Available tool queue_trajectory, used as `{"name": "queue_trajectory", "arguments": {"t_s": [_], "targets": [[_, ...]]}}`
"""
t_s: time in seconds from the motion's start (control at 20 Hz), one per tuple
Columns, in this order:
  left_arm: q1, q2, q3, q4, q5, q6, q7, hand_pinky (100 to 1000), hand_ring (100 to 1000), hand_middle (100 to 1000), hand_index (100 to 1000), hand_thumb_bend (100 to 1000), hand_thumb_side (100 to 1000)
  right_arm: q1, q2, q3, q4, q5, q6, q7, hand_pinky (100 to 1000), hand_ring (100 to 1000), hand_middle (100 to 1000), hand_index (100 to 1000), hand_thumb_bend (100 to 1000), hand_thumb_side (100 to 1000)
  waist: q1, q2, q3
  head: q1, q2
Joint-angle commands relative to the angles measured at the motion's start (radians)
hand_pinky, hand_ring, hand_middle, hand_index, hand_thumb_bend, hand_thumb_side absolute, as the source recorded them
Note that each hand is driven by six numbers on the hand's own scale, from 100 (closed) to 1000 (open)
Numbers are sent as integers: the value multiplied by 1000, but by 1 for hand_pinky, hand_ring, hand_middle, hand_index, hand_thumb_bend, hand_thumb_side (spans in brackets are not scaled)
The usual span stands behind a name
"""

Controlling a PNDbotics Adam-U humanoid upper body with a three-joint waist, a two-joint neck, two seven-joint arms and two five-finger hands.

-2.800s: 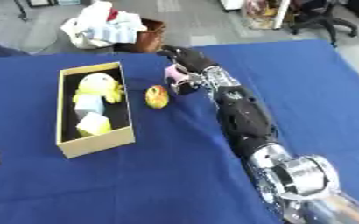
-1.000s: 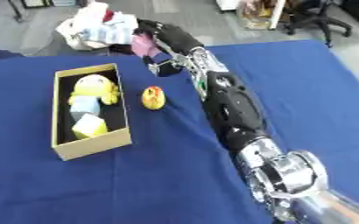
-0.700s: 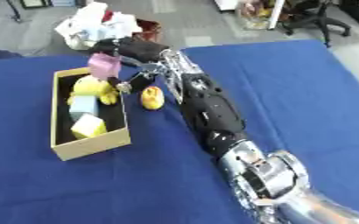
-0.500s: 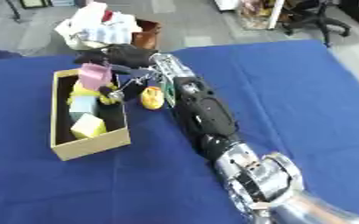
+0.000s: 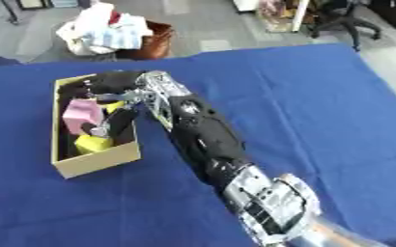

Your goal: Pick up objects on the table and place them in the box.

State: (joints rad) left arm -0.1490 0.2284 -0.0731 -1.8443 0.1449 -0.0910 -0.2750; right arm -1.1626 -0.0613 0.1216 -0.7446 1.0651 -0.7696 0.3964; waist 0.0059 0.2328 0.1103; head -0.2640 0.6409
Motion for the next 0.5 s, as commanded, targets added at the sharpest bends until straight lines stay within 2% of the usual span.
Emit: {"name": "queue_trajectory", "arguments": {"t_s": [0.05,0.3,0.5], "targets": [[-5,18,6,-20,4,-3,1,640,657,625,794,100,815,-35,-31,5,-50,-65,-137,195,937,1000,1000,1000,100,551,-12,-17,-2,4,-3],[-3,18,10,-19,2,-2,5,640,657,625,794,100,816,-48,-95,1,-128,-214,-137,231,925,1000,1000,1000,100,416,-16,-17,-14,12,-3],[-1,19,16,-19,0,-2,10,640,657,625,794,100,815,-33,-182,-53,-136,-293,-137,250,912,994,1000,1000,100,401,-19,-18,-28,23,-4]]}}
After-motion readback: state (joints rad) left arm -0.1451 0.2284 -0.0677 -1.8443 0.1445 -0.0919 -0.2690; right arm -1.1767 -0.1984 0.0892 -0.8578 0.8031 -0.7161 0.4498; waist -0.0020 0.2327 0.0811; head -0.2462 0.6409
